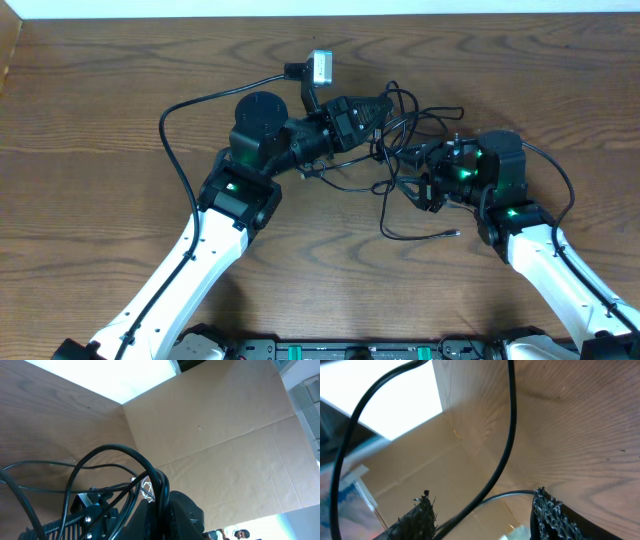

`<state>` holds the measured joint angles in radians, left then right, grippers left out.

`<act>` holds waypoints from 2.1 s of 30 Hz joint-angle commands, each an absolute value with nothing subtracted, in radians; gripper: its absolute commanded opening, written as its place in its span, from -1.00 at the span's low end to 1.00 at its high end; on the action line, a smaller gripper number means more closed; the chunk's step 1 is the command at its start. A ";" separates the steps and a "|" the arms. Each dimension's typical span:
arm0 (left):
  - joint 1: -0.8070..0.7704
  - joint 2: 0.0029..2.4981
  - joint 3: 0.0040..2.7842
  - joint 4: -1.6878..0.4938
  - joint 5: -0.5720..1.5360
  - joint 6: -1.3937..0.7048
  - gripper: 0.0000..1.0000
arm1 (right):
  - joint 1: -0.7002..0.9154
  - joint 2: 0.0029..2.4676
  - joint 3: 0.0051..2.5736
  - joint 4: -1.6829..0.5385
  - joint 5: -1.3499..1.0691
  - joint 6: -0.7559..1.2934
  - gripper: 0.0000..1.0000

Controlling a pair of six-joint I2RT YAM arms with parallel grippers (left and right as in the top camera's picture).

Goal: Untangle cables

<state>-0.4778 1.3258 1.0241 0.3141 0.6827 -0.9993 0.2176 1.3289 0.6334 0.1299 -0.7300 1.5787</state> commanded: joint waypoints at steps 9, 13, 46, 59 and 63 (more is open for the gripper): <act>-0.472 1.312 1.036 0.324 0.701 -1.008 -0.84 | 0.238 1.343 0.628 0.296 -0.665 1.697 0.22; -0.472 1.312 1.036 0.324 0.700 -1.008 -0.85 | 0.250 1.348 0.628 0.295 -0.654 1.686 0.18; -0.472 1.313 1.036 0.316 0.700 -0.996 -0.84 | 0.250 1.349 0.628 0.265 -0.800 1.602 0.37; -0.472 1.313 1.036 0.286 0.700 -0.849 -0.85 | 0.261 1.349 0.628 0.239 -0.608 0.985 0.67; -0.472 1.313 1.036 0.266 0.700 -0.850 -0.85 | 0.261 1.349 0.628 0.229 -0.606 0.643 0.91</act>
